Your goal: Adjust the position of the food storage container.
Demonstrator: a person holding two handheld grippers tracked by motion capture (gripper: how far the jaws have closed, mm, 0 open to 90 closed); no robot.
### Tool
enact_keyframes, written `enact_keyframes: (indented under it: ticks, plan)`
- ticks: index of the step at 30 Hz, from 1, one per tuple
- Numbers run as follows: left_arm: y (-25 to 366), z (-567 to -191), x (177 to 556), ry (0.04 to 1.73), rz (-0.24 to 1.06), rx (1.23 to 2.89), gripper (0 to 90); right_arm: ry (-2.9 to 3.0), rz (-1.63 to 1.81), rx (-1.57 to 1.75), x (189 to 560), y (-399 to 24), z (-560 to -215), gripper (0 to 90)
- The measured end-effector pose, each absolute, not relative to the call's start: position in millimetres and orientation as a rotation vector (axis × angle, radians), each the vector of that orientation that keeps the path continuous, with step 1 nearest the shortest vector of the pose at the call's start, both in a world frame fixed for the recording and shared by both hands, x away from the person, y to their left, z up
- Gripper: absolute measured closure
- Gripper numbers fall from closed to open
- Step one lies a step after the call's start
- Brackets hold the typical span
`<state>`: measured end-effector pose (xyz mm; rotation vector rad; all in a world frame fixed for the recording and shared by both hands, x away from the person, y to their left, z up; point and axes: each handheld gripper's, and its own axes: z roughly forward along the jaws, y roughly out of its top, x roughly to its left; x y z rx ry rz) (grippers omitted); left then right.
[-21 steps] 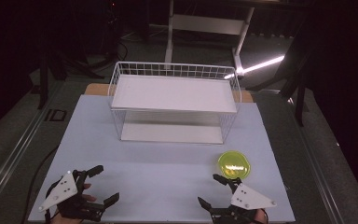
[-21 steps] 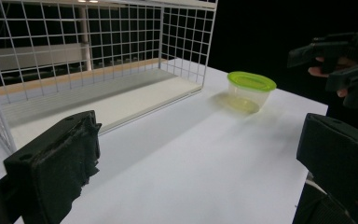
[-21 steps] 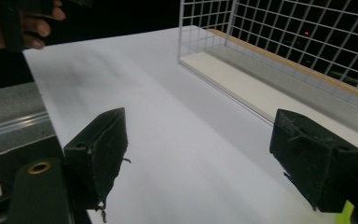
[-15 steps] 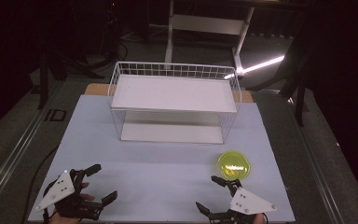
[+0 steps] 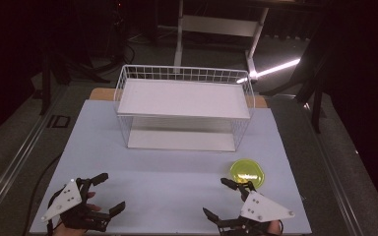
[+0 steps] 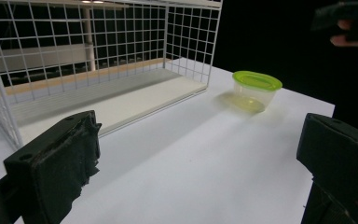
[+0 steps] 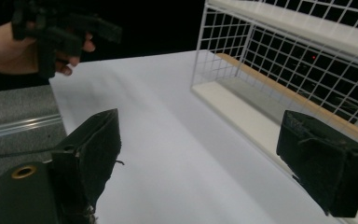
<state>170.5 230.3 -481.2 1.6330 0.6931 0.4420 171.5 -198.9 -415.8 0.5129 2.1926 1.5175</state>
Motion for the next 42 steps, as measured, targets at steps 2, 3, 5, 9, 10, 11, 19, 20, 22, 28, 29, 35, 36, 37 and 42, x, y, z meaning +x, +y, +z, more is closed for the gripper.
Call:
enact_keyframes:
  ticks: [2,3,5,9,10,11,19,20,22,28,29,35,36,37,42]
  plan:
    - [230.2,-481.7,171.2,0.696,0.436,1.626,0.2,2.185,1.539,0.504,176.5,-201.4,-410.3,13.4]
    - [230.2,-481.7,171.2,0.696,0.436,1.626,0.2,2.175,1.542,0.496,178.7,-202.6,-408.4,13.4]
    - [231.2,-482.2,172.1,0.703,0.427,1.618,0.2,2.164,1.533,0.495,183.8,-205.1,-405.8,13.4]
    - [232.7,-482.1,172.6,0.708,0.426,1.614,0.2,2.159,1.523,0.579,196.6,-212.0,-404.3,13.6]
    - [232.7,-482.0,172.6,0.708,0.427,1.613,0.2,2.146,1.53,0.594,199.8,-214.6,-404.3,13.5]
    - [232.4,-481.9,172.4,0.707,0.428,1.614,0.2,2.146,1.526,0.618,203.2,-217.1,-404.0,13.5]
    - [230.4,-482.6,172.8,0.698,0.424,1.623,0.2,2.074,1.488,0.76,218.8,-233.1,-406.1,14.8]
    - [230.4,-482.6,172.8,0.698,0.424,1.623,0.2,2.064,1.479,0.778,220.4,-235.7,-406.2,14.8]
    - [231.0,-482.8,173.3,0.701,0.426,1.623,0.2,2.034,1.468,0.794,225.9,-244.8,-406.4,17.1]
    - [231.6,-483.1,173.8,0.707,0.43,1.62,0.2,1.992,1.413,0.871,234.7,-264.5,-408.8,22.3]
    - [231.8,-483.1,173.8,0.707,0.43,1.619,0.2,1.984,1.407,0.881,235.4,-267.9,-409.8,24.2]
    - [231.2,-483.3,173.8,0.707,0.431,1.623,0.2,1.953,1.337,0.927,239.4,-287.8,-419.5,32.9]
    - [231.2,-483.3,173.8,0.707,0.431,1.623,0.2,1.953,1.327,0.937,240.4,-291.4,-421.8,34.4]
    - [231.1,-483.3,173.9,0.704,0.431,1.623,0.2,1.953,1.327,0.937,240.4,-291.4,-421.8,34.4]
    - [230.6,-484.1,174.7,0.708,0.429,1.624,0.2,1.927,1.251,0.998,242.5,-313.4,-436.6,52.3]
